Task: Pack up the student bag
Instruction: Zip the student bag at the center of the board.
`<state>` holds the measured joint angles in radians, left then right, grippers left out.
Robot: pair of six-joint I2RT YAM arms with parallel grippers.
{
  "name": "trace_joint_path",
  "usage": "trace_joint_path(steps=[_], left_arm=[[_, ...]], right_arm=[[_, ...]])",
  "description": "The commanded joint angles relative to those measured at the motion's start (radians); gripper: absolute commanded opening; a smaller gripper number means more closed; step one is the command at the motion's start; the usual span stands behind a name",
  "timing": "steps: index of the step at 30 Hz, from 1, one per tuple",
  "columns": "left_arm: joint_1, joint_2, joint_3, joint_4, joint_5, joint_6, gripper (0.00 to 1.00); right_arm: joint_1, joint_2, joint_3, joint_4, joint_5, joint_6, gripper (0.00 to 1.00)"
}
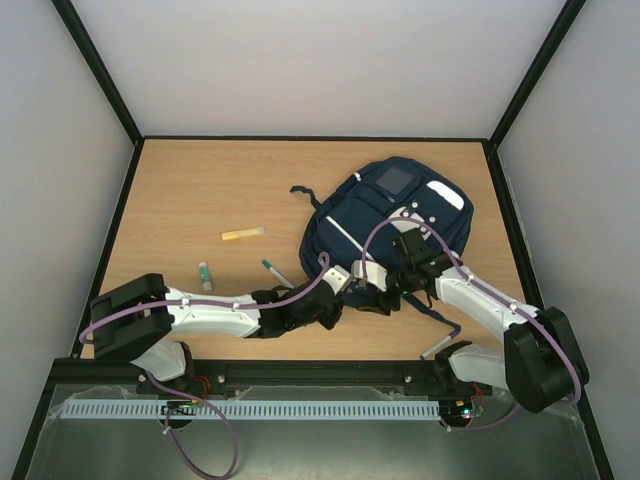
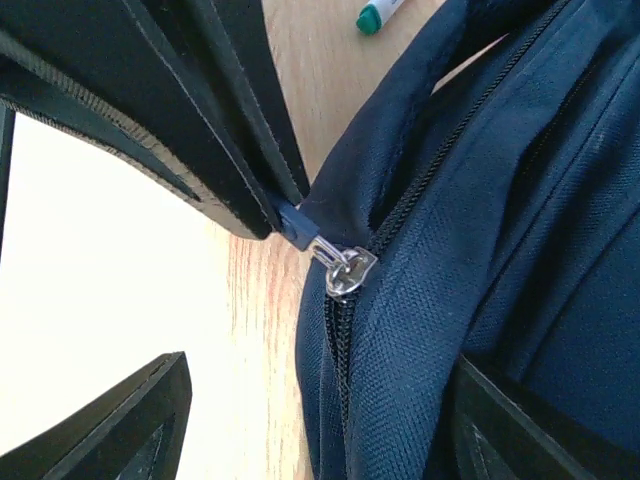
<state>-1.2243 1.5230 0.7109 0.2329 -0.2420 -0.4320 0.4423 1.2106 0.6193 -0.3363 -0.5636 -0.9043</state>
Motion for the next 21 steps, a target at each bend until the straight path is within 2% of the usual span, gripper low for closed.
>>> trace_joint_path(steps=[1, 7, 8, 10, 11, 14, 15, 17, 21], left_arm=[[-0.007, -0.043, -0.016, 0.030, -0.011, -0.007, 0.02], [0.000, -0.009, -0.022, 0.029, -0.091, -0.043, 0.03], [0.000, 0.006, -0.023, 0.041, -0.119, -0.063, 0.02], [0.001, 0.054, -0.005, 0.029, -0.241, -0.147, 0.02], [0.001, 0.086, 0.028, -0.047, -0.354, -0.221, 0.02], [0.038, 0.120, 0.095, -0.438, -0.649, -0.603, 0.03], [0.067, 0.089, 0.055, -0.472, -0.676, -0.689, 0.02], [0.134, -0.035, -0.070, -0.438, -0.650, -0.750, 0.02], [0.256, -0.188, -0.173, -0.411, -0.588, -0.707, 0.02]], right_arm=[[0.042, 0.026, -0.063, 0.069, 0.031, 0.040, 0.64], [0.050, 0.040, -0.058, 0.116, 0.048, 0.113, 0.06], [0.051, 0.034, -0.055, 0.104, 0.040, 0.109, 0.02], [0.056, 0.015, -0.049, 0.061, 0.022, 0.095, 0.01], [0.056, -0.002, -0.049, 0.036, 0.020, 0.088, 0.01], [0.056, -0.079, -0.073, -0.025, 0.093, 0.065, 0.01], [0.056, -0.105, -0.088, -0.035, 0.136, 0.056, 0.01], [0.051, -0.154, -0.127, -0.063, 0.205, 0.013, 0.01], [-0.036, -0.201, -0.171, -0.162, 0.204, -0.091, 0.01]])
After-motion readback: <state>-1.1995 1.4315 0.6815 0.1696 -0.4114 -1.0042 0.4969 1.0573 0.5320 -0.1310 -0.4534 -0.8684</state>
